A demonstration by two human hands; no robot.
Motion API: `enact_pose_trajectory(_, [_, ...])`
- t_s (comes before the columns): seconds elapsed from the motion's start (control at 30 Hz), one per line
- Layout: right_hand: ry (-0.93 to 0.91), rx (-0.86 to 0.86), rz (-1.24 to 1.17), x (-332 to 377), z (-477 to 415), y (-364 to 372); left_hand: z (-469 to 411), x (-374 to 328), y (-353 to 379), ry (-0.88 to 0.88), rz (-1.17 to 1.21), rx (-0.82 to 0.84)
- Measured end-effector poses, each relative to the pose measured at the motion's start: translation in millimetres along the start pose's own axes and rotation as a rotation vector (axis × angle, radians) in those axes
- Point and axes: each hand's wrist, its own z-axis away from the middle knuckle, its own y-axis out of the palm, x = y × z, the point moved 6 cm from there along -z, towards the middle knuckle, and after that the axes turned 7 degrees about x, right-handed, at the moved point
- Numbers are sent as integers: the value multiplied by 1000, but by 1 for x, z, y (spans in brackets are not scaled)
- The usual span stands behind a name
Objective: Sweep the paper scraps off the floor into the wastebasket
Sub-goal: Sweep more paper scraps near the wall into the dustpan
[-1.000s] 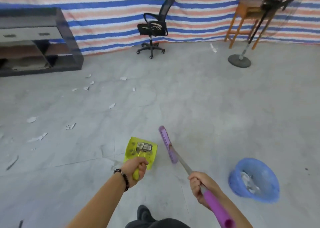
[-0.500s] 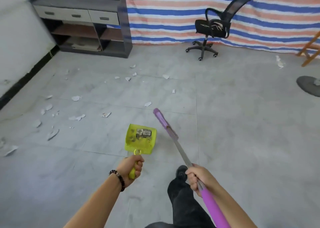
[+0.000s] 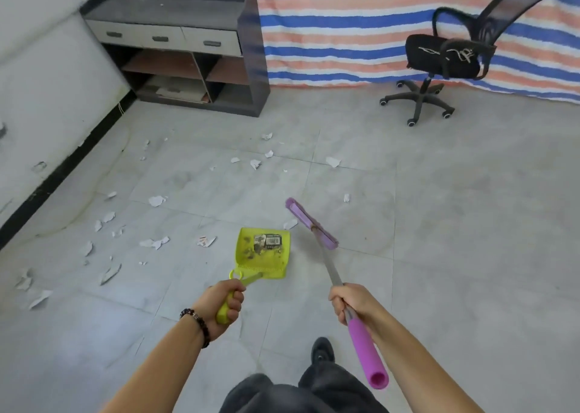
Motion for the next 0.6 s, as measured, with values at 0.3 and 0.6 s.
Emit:
enact_pose_trajectory(0.3, [41,11,254,155,-129,2,-97,-120,-6,14,47,-105])
enact_pose_trajectory(0.6, [3,7,422,341,-262,65,-198,-294,-21,-2,-101,-132])
